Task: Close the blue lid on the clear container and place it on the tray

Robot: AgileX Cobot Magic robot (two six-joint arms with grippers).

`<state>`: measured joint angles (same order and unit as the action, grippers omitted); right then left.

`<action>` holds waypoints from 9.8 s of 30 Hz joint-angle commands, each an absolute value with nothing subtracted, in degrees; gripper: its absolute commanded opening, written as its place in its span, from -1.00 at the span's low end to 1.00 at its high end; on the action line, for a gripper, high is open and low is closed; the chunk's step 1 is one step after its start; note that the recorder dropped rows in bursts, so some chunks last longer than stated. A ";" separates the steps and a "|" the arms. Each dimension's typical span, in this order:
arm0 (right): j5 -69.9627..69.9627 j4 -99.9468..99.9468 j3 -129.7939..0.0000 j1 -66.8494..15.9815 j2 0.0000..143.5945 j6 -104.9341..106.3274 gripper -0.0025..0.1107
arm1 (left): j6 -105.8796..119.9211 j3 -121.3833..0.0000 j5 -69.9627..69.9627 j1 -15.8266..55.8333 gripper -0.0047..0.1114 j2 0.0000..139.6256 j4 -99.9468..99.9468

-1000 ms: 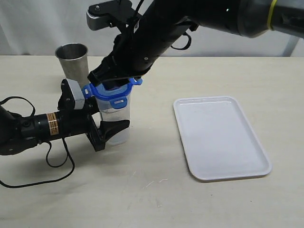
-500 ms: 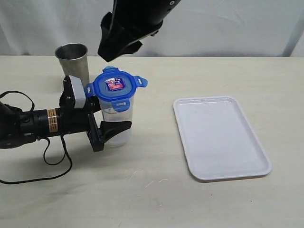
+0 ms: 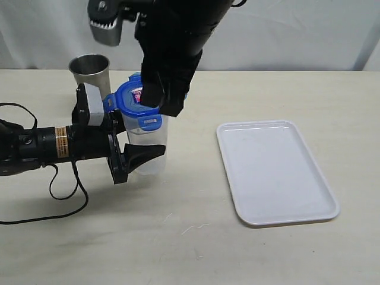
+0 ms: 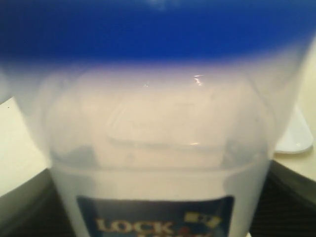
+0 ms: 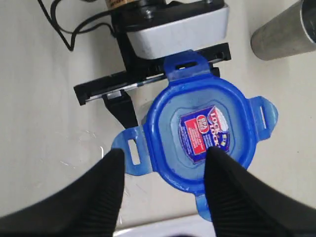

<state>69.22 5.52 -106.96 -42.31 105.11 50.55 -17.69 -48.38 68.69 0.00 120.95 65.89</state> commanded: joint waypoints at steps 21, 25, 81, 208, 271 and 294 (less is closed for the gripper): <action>64.24 -6.00 -99.05 -47.47 108.25 49.15 -0.22 | -18.46 -48.77 69.96 0.03 -0.92 120.24 65.90; 63.11 -5.35 -98.93 -47.47 108.25 49.15 -0.22 | -18.46 -48.77 69.96 0.03 -0.92 120.24 65.90; 51.53 -5.26 -92.43 -46.77 103.31 43.28 -0.18 | -22.27 -48.77 69.96 0.00 -0.92 120.22 64.91; 23.82 -17.61 -72.93 -46.77 102.27 43.75 -0.37 | -22.95 -48.77 69.96 0.00 -0.92 120.12 64.65; 53.92 22.61 -98.09 -31.48 111.27 12.42 -0.18 | -18.31 -48.77 69.21 0.03 -0.92 120.12 65.24; 60.91 45.81 -97.85 -31.13 120.14 25.79 -0.23 | -18.31 -48.77 69.96 0.03 -0.92 120.12 65.23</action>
